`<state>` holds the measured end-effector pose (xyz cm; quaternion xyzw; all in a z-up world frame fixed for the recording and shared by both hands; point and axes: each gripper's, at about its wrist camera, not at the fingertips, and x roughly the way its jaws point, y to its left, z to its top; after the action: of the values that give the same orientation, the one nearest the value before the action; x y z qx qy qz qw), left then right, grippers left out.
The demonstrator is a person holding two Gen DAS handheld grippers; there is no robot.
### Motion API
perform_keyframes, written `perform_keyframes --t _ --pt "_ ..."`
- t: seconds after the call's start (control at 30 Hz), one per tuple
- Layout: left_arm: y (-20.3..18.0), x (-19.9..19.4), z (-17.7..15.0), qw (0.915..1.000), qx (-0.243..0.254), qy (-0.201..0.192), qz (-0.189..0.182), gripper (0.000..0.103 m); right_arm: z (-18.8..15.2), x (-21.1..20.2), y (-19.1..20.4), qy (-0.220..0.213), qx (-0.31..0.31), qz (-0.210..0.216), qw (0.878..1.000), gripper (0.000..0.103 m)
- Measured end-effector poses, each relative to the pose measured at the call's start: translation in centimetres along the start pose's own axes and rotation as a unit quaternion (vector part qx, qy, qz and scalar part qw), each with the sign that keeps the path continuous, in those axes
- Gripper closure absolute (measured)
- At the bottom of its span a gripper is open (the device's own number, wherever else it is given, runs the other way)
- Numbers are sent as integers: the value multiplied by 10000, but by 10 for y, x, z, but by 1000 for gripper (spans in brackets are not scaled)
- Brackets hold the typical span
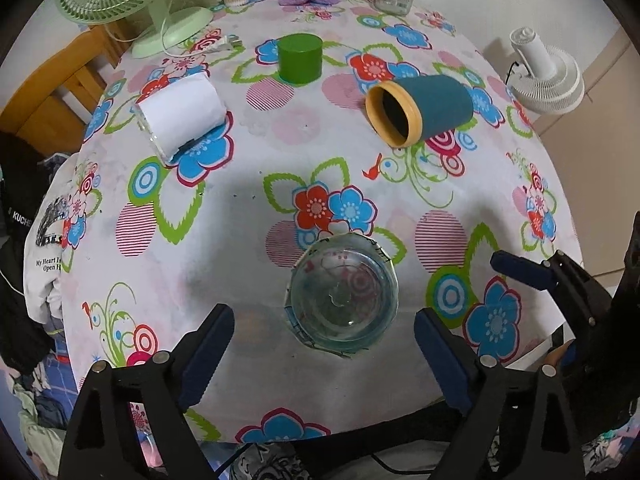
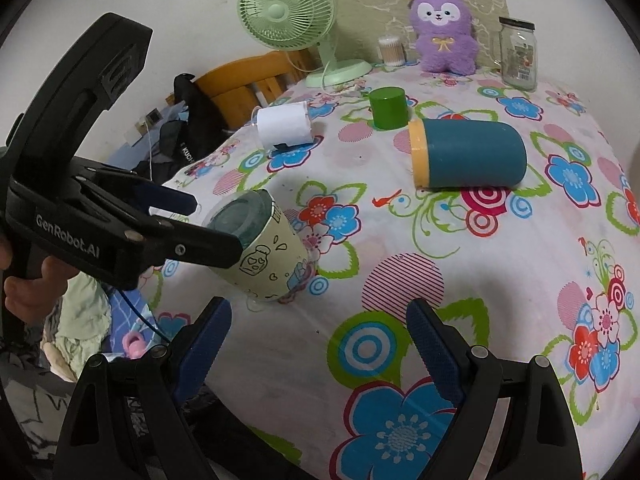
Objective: Flip cup upside down
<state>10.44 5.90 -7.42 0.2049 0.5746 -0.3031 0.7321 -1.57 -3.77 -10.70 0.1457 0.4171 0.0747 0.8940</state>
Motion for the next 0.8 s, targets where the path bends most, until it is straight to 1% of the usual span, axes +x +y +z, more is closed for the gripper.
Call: perform_keyframes --t 0.1,0.27,0.4,0.53,0.6,0.67,0.8 --pt "2 -5 0 9999 -50 -93 -11 5 3 -2 5 -29 -60 10 10000 12" --pt "7 -16 -3 9996 -106 -273 -48 4 9 -5 14 -96 -166 4 9998 12" --pt "12 -29 -7 9981 -224 -581 -33 2 13 -8 19 -185 -180 -58 9997 12" --pt "21 -45 -14 9934 -387 -1079 -23 1 19 -14 25 -342 -205 -430 9983 12" --pt "24 -49 -17 9915 -421 -1234 24 1 23 -18 28 -422 -283 -578 9970 12" --pt "25 -53 -21 9899 -426 -1349 38 1 26 -22 33 -514 -318 -687 9958 12" --pt "23 -63 -27 9852 -387 -1667 119 1 30 -32 41 -742 -365 -773 9936 12"
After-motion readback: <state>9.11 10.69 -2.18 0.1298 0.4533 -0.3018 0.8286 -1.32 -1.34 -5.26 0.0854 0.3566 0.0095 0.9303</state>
